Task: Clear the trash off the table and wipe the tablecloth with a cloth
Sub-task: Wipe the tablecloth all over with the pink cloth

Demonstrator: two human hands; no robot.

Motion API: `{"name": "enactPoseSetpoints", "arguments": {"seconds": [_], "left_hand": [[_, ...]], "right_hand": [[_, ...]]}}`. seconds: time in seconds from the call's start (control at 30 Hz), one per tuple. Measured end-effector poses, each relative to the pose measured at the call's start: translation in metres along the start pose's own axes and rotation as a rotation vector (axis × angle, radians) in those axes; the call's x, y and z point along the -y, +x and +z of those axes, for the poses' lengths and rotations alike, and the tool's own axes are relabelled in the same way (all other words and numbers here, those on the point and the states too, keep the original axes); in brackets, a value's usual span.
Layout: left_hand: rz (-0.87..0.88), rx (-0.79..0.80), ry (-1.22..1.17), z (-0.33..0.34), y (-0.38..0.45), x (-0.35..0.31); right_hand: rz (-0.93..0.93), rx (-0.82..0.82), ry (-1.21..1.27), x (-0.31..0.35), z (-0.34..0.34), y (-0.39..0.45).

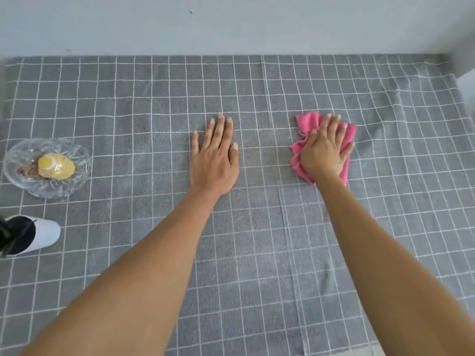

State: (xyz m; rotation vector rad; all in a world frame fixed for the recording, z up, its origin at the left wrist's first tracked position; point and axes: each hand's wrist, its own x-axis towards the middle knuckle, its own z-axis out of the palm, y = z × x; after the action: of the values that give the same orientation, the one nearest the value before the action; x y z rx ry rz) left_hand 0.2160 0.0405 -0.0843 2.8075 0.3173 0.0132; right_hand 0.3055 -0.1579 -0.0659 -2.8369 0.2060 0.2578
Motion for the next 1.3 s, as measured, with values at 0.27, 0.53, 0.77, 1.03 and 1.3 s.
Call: {"name": "enactPoseSetpoints", "arguments": {"seconds": [0.27, 0.53, 0.77, 1.03, 1.3], "left_hand": [[-0.011, -0.027, -0.003, -0.001, 0.0, -0.003], [0.0, -0.008, -0.006, -0.002, 0.0, -0.001], [-0.008, -0.003, 0.016, -0.002, 0.0, 0.0], [-0.012, 0.0, 0.027, 0.0, 0.001, -0.001], [0.006, 0.013, 0.011, -0.002, 0.0, 0.001]], "right_hand": [[-0.415, 0.146, -0.033, 0.013, 0.01, -0.078], [-0.337, 0.143, -0.034, -0.015, 0.006, -0.067], [-0.089, 0.051, 0.01, -0.051, -0.013, -0.041], [-0.329, 0.113, -0.035, 0.011, 0.015, -0.094], [-0.115, 0.071, -0.083, -0.03, 0.001, -0.052]]}}
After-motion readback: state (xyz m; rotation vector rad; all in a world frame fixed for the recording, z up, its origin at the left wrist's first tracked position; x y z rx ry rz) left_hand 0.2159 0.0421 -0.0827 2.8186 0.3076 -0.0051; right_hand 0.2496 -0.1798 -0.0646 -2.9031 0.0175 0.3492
